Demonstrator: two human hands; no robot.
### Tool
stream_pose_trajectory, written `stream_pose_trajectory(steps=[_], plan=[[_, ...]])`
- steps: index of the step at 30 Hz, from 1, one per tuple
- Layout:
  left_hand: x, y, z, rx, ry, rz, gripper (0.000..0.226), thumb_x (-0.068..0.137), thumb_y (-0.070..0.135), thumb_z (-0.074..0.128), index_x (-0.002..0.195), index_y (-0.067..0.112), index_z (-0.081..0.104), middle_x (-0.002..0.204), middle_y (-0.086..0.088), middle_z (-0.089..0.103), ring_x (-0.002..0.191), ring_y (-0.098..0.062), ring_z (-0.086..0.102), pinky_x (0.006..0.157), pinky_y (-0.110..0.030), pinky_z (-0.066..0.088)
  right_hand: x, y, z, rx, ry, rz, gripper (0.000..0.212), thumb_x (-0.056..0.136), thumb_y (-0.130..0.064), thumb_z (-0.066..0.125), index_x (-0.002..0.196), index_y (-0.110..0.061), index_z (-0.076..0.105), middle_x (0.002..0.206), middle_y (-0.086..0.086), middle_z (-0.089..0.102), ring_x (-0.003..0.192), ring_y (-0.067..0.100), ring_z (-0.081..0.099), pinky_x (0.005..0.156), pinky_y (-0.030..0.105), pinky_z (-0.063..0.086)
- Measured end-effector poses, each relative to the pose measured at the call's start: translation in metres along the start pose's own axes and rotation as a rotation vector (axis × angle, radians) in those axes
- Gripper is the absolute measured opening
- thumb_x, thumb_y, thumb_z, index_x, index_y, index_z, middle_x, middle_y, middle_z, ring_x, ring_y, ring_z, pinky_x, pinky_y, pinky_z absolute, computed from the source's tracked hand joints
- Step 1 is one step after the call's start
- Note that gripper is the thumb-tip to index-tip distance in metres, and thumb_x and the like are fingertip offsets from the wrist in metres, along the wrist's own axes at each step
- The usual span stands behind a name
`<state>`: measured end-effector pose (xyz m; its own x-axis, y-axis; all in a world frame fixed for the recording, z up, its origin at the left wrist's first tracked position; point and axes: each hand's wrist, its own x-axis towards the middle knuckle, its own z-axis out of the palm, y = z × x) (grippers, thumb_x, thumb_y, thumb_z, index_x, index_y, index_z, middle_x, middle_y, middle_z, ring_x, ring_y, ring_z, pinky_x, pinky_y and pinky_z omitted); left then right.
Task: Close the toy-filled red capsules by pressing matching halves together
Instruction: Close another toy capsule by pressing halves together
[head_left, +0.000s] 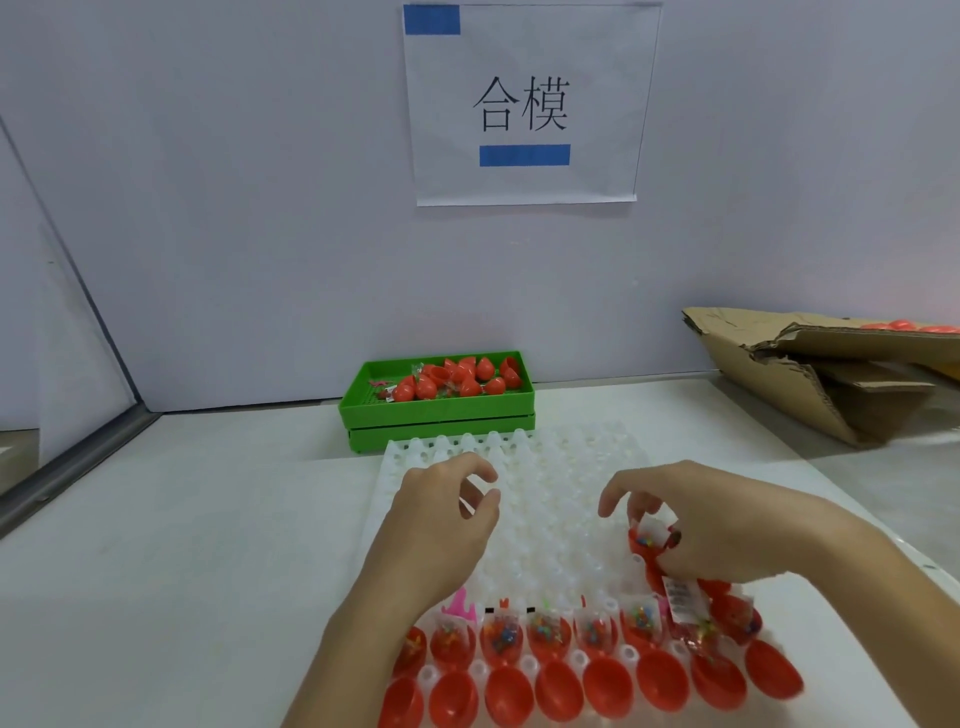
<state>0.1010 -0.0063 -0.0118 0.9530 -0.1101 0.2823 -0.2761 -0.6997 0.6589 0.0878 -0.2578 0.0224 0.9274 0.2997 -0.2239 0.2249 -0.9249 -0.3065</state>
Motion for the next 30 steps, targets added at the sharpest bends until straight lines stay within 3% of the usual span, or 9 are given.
stream_pose_trajectory(steps=[5, 10, 13, 16, 21, 25, 30], plan=[[-0.001, 0.003, 0.000, -0.033, -0.023, -0.004, 0.011, 0.097, 0.031, 0.057, 0.105, 0.036, 0.063, 0.091, 0.014, 0.064, 0.079, 0.001, 0.062, 0.063, -0.010, 0.046, 0.001, 0.005, -0.004, 0.030, 0.163, -0.069, 0.047, 0.088, -0.022, 0.066, 0.113, -0.058, 0.050, 0.106, -0.025, 0.056, 0.092, -0.005, 0.055, 0.063, 0.014, 0.049], [-0.001, 0.005, 0.002, -0.116, -0.038, 0.014, 0.013, 0.095, 0.026, 0.060, 0.105, 0.031, 0.066, 0.089, 0.015, 0.066, 0.082, 0.008, 0.059, 0.064, -0.003, 0.046, 0.007, -0.004, -0.005, 0.115, 0.336, -0.152, 0.050, 0.087, -0.017, 0.069, 0.113, -0.056, 0.051, 0.106, -0.026, 0.060, 0.098, -0.002, 0.059, 0.083, 0.024, 0.055], [-0.001, 0.006, 0.003, -0.227, -0.052, -0.005, 0.013, 0.095, 0.025, 0.061, 0.106, 0.029, 0.067, 0.089, 0.011, 0.070, 0.082, 0.002, 0.064, 0.069, -0.007, 0.050, 0.016, -0.021, -0.004, 0.210, 0.344, -0.249, 0.053, 0.085, -0.012, 0.072, 0.114, -0.052, 0.055, 0.102, -0.024, 0.064, 0.093, -0.002, 0.063, 0.082, 0.022, 0.056], [0.000, 0.009, 0.002, -0.427, -0.061, -0.069, 0.015, 0.097, 0.022, 0.060, 0.110, 0.025, 0.066, 0.090, 0.003, 0.074, 0.082, -0.005, 0.071, 0.079, -0.023, 0.057, 0.031, -0.043, -0.005, 0.236, 0.323, -0.344, 0.055, 0.085, -0.009, 0.073, 0.112, -0.053, 0.055, 0.100, -0.024, 0.065, 0.092, -0.007, 0.060, 0.076, 0.017, 0.055], [0.003, 0.015, -0.006, -0.833, -0.059, -0.238, 0.023, 0.099, 0.030, 0.059, 0.106, 0.011, 0.070, 0.091, -0.008, 0.077, 0.081, -0.024, 0.076, 0.073, -0.028, 0.060, 0.049, -0.070, -0.007, 0.212, 0.346, -0.438, 0.056, 0.085, -0.010, 0.074, 0.116, -0.052, 0.053, 0.105, -0.026, 0.062, 0.092, -0.010, 0.058, 0.069, 0.020, 0.056], [0.005, 0.011, -0.009, -0.951, -0.028, -0.298, 0.022, 0.093, 0.019, 0.068, 0.109, 0.004, 0.067, 0.096, -0.015, 0.076, 0.084, -0.028, 0.076, 0.075, -0.029, 0.061, 0.056, -0.078, 0.000, 0.222, 0.369, -0.451, 0.057, 0.087, -0.005, 0.071, 0.122, -0.047, 0.054, 0.108, -0.025, 0.059, 0.093, -0.002, 0.061, 0.075, 0.024, 0.060], [0.006, 0.008, -0.007, -1.040, -0.030, -0.304, 0.017, 0.095, 0.014, 0.064, 0.105, 0.001, 0.071, 0.095, -0.014, 0.076, 0.087, -0.028, 0.075, 0.078, -0.028, 0.060, 0.053, -0.068, 0.004, 0.377, 0.429, -0.430, 0.057, 0.087, -0.009, 0.073, 0.128, -0.045, 0.055, 0.116, -0.023, 0.058, 0.099, -0.005, 0.062, 0.084, 0.014, 0.054]])
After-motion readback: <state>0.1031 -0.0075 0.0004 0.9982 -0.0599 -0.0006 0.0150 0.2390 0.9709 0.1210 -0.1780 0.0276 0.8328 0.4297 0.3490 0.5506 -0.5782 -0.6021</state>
